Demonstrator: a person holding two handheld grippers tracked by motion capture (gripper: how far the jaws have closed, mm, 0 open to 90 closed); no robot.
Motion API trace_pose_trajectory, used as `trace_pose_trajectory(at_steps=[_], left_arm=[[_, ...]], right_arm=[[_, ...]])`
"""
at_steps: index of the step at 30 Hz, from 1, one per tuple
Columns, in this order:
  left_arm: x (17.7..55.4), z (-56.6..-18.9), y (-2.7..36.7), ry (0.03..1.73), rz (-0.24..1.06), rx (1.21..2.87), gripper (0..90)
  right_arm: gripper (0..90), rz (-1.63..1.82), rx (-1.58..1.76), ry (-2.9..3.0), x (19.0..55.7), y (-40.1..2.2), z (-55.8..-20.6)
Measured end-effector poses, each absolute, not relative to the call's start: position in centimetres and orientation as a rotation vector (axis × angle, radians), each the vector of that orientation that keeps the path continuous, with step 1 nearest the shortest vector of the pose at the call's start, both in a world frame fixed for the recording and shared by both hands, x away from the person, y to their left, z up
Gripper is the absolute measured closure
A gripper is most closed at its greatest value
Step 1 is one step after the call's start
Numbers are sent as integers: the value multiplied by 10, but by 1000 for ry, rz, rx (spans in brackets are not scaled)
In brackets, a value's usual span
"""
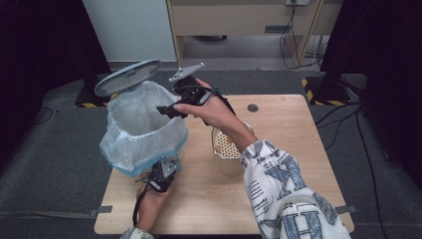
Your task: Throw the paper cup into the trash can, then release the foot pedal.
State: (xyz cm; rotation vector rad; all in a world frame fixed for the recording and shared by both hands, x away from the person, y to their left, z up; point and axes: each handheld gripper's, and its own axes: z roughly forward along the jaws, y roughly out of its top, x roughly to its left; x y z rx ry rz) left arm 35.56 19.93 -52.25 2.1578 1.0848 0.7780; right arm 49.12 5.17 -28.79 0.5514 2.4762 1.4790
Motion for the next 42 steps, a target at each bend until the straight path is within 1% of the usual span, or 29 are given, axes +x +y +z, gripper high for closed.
trace_pose_trajectory(at_steps=[37,38,39,41,42], left_arm=[[355,-523,200,1083,773,2152,895],[354,-523,200,1088,781,2148,831],[353,-522,199,1093,805,2143,831],[349,-518,202,1124,797,2103,680],[344,-514,203,1135,802,2077,654]], right_arm=[[88,1458,700,2390,501,-29,-300],[84,1452,713,2381,501,-37,-302],[84,1452,713,2381,501,-37,-302],[83,1444,735,2369,502,-48,-304],[83,1442,746,2364,503,-52,-305]])
